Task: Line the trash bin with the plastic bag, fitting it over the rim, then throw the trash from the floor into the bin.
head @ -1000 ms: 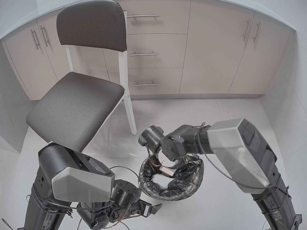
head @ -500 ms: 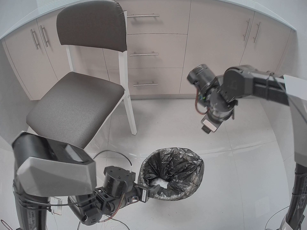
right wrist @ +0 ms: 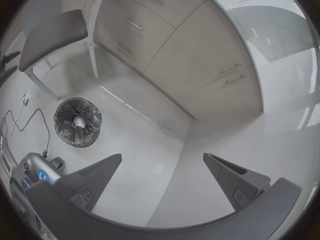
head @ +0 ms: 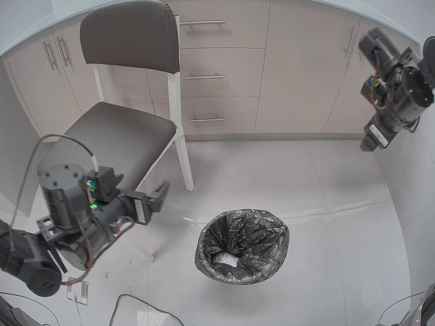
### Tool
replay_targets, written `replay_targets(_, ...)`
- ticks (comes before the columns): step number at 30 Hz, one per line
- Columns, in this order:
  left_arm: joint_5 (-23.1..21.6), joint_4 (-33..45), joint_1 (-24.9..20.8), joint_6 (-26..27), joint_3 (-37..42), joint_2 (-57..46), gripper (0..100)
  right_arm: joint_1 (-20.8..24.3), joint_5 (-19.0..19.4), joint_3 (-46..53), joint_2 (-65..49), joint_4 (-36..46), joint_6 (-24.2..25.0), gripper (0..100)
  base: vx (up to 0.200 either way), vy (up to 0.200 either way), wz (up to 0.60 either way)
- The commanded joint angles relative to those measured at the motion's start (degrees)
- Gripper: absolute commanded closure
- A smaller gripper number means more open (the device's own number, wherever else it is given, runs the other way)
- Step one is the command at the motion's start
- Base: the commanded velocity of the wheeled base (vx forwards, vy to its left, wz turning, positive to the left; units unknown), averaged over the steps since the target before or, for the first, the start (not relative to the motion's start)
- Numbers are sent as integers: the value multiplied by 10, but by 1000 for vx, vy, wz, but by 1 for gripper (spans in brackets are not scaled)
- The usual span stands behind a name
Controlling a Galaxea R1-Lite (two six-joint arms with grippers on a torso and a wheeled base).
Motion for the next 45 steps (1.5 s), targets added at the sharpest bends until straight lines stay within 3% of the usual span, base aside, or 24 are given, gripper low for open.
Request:
replay_targets(1,32,336,92,44,-65,-402,0,-56,-1,0,-183,72,-1,0,0,0,0)
replay_targets(5,28,521,93,43,-106,-505,0,-74,4,0,-210,114,4,0,0,0,0)
replay_targets(6,28,521,93,43,-106,-505,0,-74,4,0,-210,114,4,0,0,0,0)
replay_targets(7,28,562,93,42,-103,-537,0,-68,9,0,-216,175,20,0,0,0,0)
replay_targets(11,29,567,95,19,-62,-561,0,-31,43,0,-198,260,109,0,0,0,0)
replay_targets(12,29,564,96,-1,-35,-565,0,-18,53,0,-172,275,160,0,0,0,0)
replay_targets(16,29,531,95,-52,45,-566,0,-3,56,0,-74,268,272,0,0,0,0)
replay_targets(19,31,506,95,-70,78,-569,0,-3,56,0,9,238,311,0,0,0,0)
replay_targets(24,35,526,97,-67,90,-628,0,4,55,0,134,127,312,0,0,0,0)
replay_targets(26,35,526,97,-67,90,-628,0,4,55,0,134,127,312,0,0,0,0)
replay_targets(27,40,557,107,-59,88,-688,0,4,53,0,193,79,306,0,0,0,0)
replay_targets(33,35,691,264,32,93,-886,0,5,53,0,322,-44,265,0,0,0,0)
replay_targets(39,45,697,271,3,112,-887,0,8,59,0,394,-133,241,0,0,0,0)
replay_targets(45,43,694,271,36,179,-887,0,9,66,0,445,-144,242,0,0,0,0)
